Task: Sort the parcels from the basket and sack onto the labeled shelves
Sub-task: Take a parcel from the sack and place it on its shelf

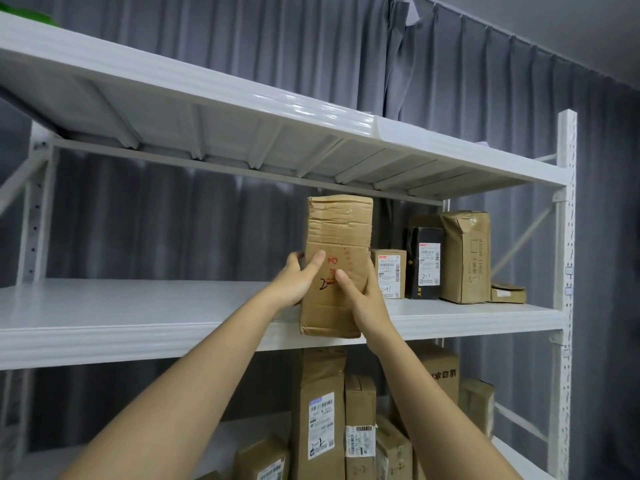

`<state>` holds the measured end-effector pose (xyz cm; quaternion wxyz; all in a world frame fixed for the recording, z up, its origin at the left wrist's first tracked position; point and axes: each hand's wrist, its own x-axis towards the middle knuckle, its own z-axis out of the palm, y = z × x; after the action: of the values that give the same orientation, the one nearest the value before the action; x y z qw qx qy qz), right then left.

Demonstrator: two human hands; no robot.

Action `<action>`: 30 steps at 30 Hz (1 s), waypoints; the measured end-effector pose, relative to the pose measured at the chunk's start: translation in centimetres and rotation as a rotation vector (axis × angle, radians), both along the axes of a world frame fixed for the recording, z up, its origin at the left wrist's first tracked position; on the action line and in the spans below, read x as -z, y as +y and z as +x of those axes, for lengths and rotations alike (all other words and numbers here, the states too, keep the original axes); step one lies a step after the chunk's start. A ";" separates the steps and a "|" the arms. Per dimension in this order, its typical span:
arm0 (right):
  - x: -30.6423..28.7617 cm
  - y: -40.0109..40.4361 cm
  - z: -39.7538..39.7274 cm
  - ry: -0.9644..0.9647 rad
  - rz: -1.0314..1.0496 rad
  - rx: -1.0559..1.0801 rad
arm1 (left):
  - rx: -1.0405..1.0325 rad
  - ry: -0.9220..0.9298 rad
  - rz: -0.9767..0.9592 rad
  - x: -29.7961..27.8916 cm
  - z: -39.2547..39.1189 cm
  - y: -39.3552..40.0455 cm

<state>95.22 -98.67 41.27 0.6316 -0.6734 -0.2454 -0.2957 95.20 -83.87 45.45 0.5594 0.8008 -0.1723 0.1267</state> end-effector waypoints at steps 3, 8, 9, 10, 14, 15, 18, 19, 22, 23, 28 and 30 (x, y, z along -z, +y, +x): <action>0.3 0.0 0.6 -0.022 -0.010 -0.008 | -0.090 -0.086 -0.034 0.4 0.4 0.4; -0.2 0.0 1.7 -0.004 -0.028 -0.006 | -0.208 -0.165 -0.060 0.6 0.5 1.5; -0.2 0.0 2.0 0.001 -0.033 -0.003 | -0.221 -0.162 -0.056 0.6 0.5 1.7; -0.3 0.1 2.2 0.003 -0.036 -0.003 | -0.231 -0.159 -0.059 0.6 0.4 1.9; -0.5 0.2 3.2 0.005 -0.023 0.031 | -0.263 -0.137 -0.048 0.6 0.4 2.1; -0.6 0.2 3.5 0.011 -0.024 0.036 | -0.269 -0.135 -0.042 0.6 0.3 2.1; -0.6 0.4 4.3 0.016 -0.030 0.052 | -0.278 -0.132 -0.031 0.7 0.0 1.8; -0.6 0.4 4.5 0.018 -0.026 0.055 | -0.281 -0.129 -0.025 0.7 -0.1 1.6; -0.8 0.3 5.6 0.037 -0.048 0.067 | -0.285 -0.122 -0.010 1.1 -0.6 1.3; -0.8 0.2 6.0 0.049 -0.059 0.079 | -0.287 -0.121 -0.006 1.3 -0.7 1.2; -1.2 -0.4 8.0 0.107 -0.104 0.106 | -0.318 -0.129 -0.011 1.8 -1.0 0.9; -1.2 -0.7 8.8 0.126 -0.115 0.096 | -0.328 -0.136 -0.022 1.9 -1.2 0.7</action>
<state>104.00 -99.34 42.48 0.5910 -0.7369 -0.1893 -0.2681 93.98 -83.15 43.52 0.5268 0.8017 -0.0754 0.2721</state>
